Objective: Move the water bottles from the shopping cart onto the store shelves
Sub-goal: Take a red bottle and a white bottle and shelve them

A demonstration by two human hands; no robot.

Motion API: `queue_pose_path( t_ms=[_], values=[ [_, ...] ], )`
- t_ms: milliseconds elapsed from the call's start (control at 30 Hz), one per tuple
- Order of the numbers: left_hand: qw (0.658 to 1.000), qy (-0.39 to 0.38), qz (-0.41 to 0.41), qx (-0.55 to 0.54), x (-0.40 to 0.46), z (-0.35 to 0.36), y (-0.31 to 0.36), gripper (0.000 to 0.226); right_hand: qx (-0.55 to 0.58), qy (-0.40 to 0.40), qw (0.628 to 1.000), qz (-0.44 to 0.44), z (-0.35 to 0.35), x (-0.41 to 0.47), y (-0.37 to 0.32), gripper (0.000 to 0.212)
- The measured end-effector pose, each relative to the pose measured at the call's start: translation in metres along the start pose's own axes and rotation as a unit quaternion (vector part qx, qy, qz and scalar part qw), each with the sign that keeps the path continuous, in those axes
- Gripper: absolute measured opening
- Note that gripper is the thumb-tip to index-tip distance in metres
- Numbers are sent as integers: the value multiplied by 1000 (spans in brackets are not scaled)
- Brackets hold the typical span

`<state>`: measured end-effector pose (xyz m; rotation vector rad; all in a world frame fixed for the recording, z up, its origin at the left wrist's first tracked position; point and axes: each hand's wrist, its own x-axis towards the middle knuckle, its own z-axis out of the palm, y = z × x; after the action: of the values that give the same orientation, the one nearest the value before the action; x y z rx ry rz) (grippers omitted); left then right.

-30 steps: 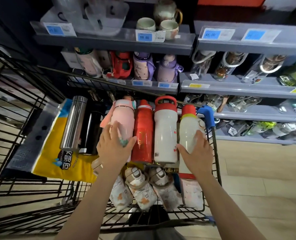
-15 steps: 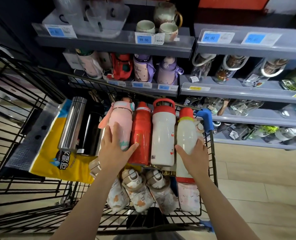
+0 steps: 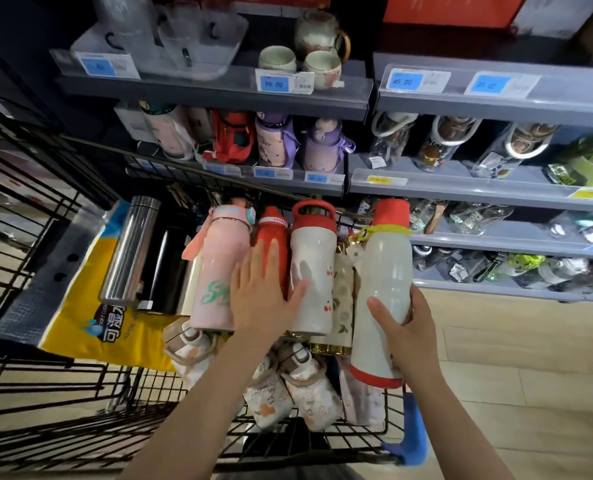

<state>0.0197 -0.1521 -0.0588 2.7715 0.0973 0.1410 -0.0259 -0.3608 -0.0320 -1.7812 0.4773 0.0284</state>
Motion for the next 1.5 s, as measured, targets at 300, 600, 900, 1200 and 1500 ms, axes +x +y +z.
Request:
queue_pose_path(
  t_ms=[300,600,900,1200,1500],
  values=[
    [985,-131,-111,6,21,41,69,126,8,19,1000,1,-15,-13,-5,32],
    [970,-77,-59,-222,8,31,53,121,4,31,1000,0,-29,-18,-7,33],
    [879,-58,-103,-462,-56,-65,-16,110,37,35,999,-7,-19,-39,-15,34],
    [884,-16,-108,-455,-111,-110,-88,118,17,-5,999,-43,12,-93,-24,61],
    [896,16,-28,-442,-110,-132,-46,122,42,5,996,-78,0,-98,-51,73]
  ],
)
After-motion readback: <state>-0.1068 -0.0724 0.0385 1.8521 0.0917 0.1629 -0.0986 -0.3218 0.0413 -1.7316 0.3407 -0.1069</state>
